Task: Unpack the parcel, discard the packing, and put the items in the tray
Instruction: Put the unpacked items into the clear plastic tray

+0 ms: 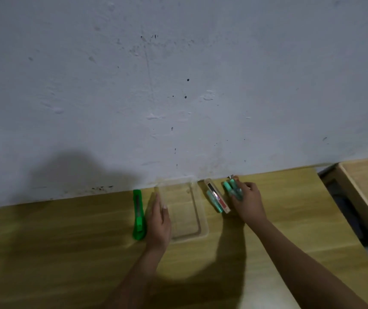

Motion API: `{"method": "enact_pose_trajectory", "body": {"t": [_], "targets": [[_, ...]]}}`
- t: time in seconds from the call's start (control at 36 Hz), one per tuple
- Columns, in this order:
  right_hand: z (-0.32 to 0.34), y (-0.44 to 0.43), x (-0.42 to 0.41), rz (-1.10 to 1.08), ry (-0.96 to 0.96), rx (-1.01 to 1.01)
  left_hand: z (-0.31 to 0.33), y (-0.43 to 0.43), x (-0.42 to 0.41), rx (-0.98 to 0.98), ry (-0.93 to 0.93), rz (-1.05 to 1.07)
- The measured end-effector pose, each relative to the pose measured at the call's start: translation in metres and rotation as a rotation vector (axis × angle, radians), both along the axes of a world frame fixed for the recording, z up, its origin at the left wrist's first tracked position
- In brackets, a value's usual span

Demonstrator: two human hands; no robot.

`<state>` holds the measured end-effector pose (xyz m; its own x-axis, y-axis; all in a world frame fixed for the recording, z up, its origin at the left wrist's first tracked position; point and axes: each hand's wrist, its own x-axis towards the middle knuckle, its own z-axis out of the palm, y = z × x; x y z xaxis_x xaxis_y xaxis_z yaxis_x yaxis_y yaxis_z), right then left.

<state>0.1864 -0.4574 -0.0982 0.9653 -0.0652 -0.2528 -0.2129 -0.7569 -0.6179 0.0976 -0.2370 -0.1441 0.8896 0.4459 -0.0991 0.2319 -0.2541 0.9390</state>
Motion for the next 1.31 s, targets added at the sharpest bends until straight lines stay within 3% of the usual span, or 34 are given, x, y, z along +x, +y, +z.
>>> {"method": "enact_pose_trajectory", "body": {"t": [0.22, 0.42, 0.61, 1.31], "targets": [[-0.006, 0.022, -0.011, 0.058, 0.030, 0.119, -0.009, 0.003, 0.011, 0.089, -0.047, 0.027], [-0.020, 0.036, -0.018, 0.216, 0.012, -0.277, -0.004, 0.002, 0.008, 0.047, -0.037, 0.027], [-0.024, 0.042, -0.015, 0.207, -0.049, -0.420, 0.002, 0.001, 0.008, 0.044, -0.007, 0.003], [-0.009, 0.024, -0.018, 0.166, -0.014, -0.277, -0.002, 0.000, 0.007, 0.121, -0.002, 0.022]]}}
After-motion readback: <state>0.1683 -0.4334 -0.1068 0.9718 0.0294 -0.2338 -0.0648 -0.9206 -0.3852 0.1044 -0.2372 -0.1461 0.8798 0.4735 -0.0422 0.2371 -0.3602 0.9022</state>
